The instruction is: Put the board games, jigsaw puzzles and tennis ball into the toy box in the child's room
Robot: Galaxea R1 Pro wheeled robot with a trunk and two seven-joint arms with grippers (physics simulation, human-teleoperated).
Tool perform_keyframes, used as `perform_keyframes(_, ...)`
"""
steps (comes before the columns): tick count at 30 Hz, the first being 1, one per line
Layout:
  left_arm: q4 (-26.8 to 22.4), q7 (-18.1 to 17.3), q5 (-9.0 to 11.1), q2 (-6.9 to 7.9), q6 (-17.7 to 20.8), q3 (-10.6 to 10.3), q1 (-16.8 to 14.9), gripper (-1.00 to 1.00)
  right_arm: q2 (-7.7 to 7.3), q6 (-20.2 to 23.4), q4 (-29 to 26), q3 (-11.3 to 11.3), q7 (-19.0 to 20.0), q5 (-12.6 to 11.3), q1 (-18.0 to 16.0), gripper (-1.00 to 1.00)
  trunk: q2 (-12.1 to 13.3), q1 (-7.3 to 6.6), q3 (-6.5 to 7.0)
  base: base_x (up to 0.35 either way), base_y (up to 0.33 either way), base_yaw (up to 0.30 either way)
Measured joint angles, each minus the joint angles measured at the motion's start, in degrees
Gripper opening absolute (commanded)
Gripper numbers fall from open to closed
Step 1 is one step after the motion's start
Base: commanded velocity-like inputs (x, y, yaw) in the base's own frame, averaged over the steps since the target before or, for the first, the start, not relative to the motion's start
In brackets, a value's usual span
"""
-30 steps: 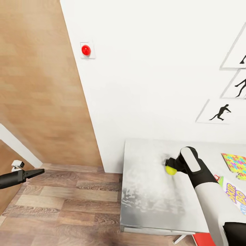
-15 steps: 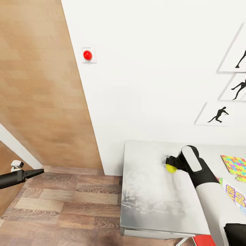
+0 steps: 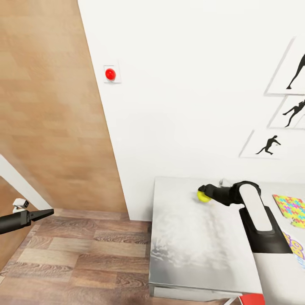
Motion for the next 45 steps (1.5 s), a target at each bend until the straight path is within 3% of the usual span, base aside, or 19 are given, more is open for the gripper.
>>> perform_keyframes(3,0.0,0.0,0.0,0.01,0.0,0.0,0.0,1.0,-0.08,0.0,-3.1,0.0,0.0,-4.5,2.3,-1.0,0.0,0.0,0.28,0.0,0.0,0.0)
perform_keyframes(8,0.0,0.0,0.0,0.09,0.0,0.0,0.0,1.0,-0.17,0.0,-5.0,0.0,0.0,-7.8,4.0,-1.0,0.0,0.0,0.72,0.0,0.0,0.0)
perform_keyframes(45,0.0,0.0,0.0,-0.26,0.0,-0.1,0.0,1.0,0.39,0.0,-4.8,0.2,0.0,-7.8,5.2,-1.0,0.0,0.01,1.49,0.0,0.0,0.0)
